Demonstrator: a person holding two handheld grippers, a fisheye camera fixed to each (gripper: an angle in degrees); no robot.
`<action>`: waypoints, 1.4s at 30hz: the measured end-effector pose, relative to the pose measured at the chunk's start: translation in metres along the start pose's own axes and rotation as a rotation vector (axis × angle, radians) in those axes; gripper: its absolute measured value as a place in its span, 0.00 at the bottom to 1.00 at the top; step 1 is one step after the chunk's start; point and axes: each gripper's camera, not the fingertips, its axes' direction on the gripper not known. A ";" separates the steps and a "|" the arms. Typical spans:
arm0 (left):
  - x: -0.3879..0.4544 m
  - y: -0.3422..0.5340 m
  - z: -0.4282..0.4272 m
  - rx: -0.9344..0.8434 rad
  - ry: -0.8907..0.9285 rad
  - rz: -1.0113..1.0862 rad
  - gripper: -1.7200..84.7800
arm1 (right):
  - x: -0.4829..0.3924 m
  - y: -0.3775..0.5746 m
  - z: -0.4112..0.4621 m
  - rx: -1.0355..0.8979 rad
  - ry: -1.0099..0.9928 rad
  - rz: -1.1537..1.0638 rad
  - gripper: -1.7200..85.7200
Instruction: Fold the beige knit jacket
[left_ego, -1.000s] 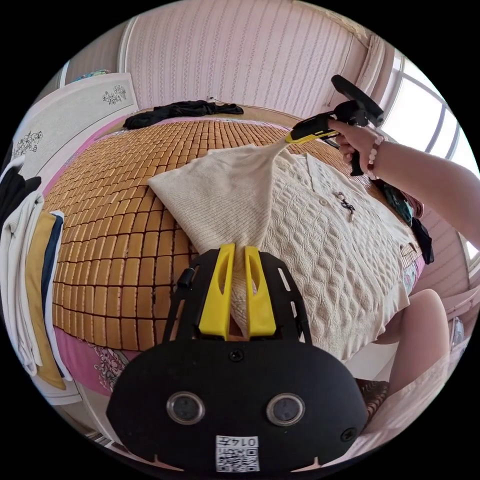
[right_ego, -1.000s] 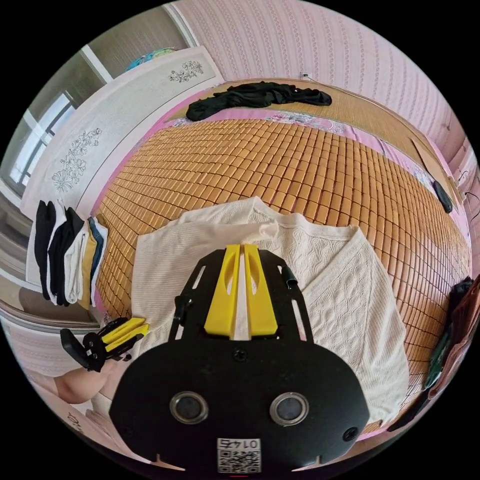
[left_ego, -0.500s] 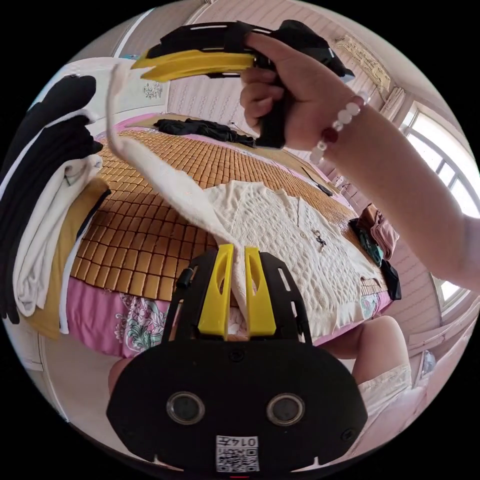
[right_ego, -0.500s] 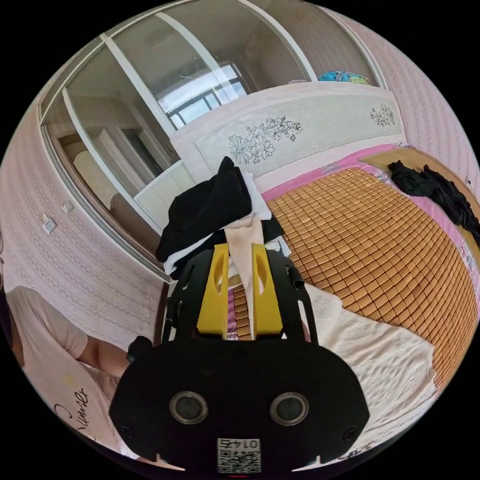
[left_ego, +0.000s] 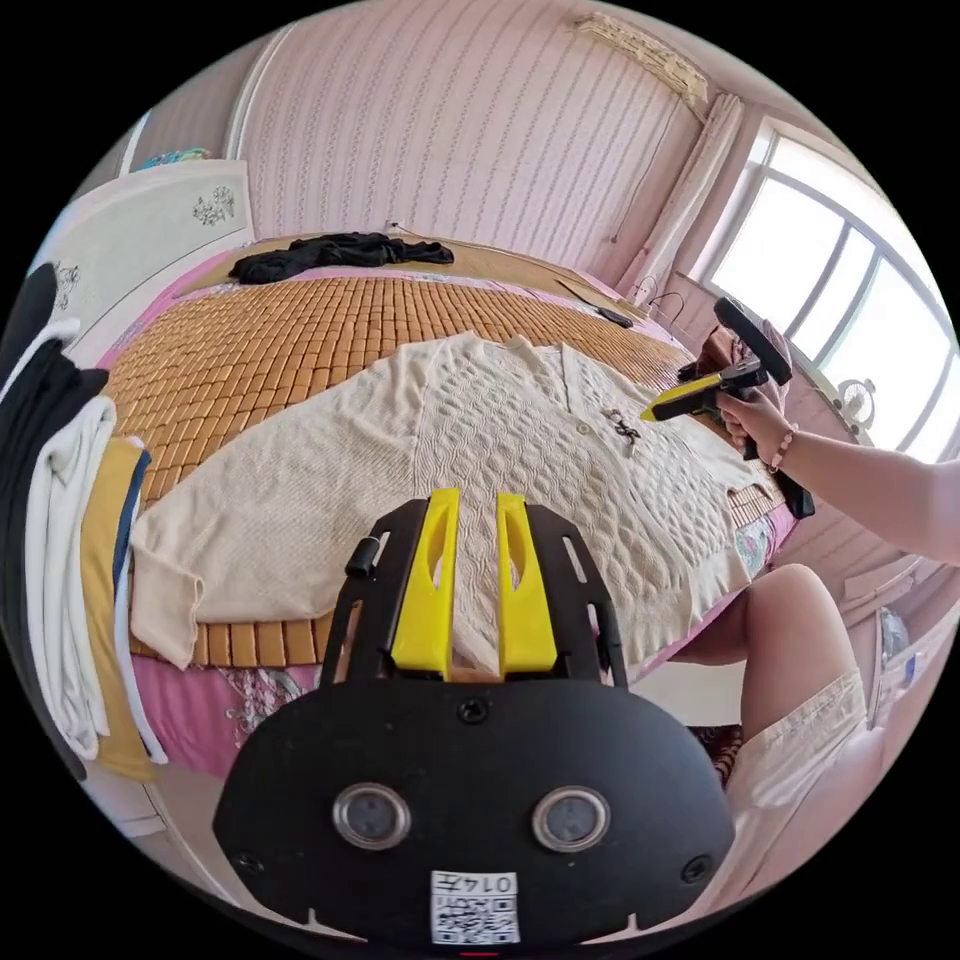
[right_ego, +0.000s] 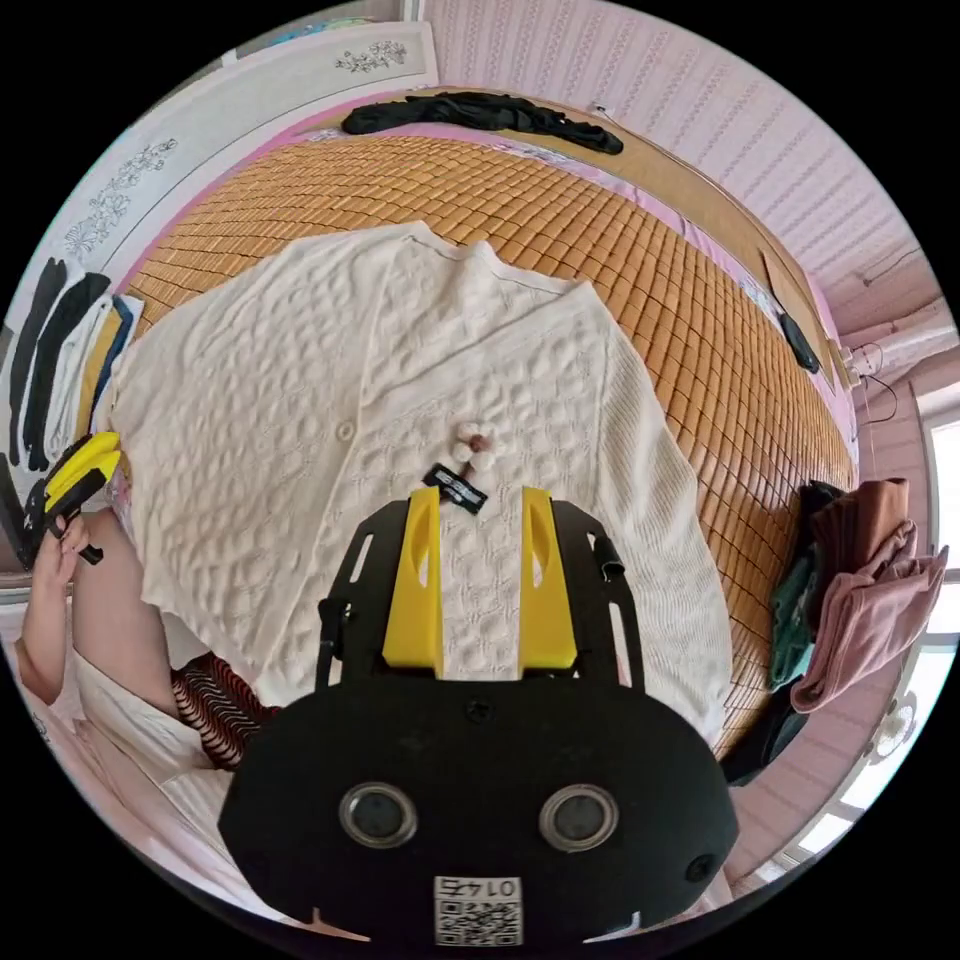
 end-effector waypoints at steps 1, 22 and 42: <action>0.001 -0.008 0.006 -0.014 0.003 0.018 0.11 | 0.015 0.002 0.006 -0.006 0.023 0.058 0.16; 0.086 -0.064 0.117 -0.227 -0.001 0.249 0.14 | 0.118 0.009 0.067 0.060 -0.145 0.325 0.15; 0.099 0.011 0.060 -0.269 0.240 0.187 0.14 | -0.044 0.151 0.066 -0.143 -0.225 -0.063 0.14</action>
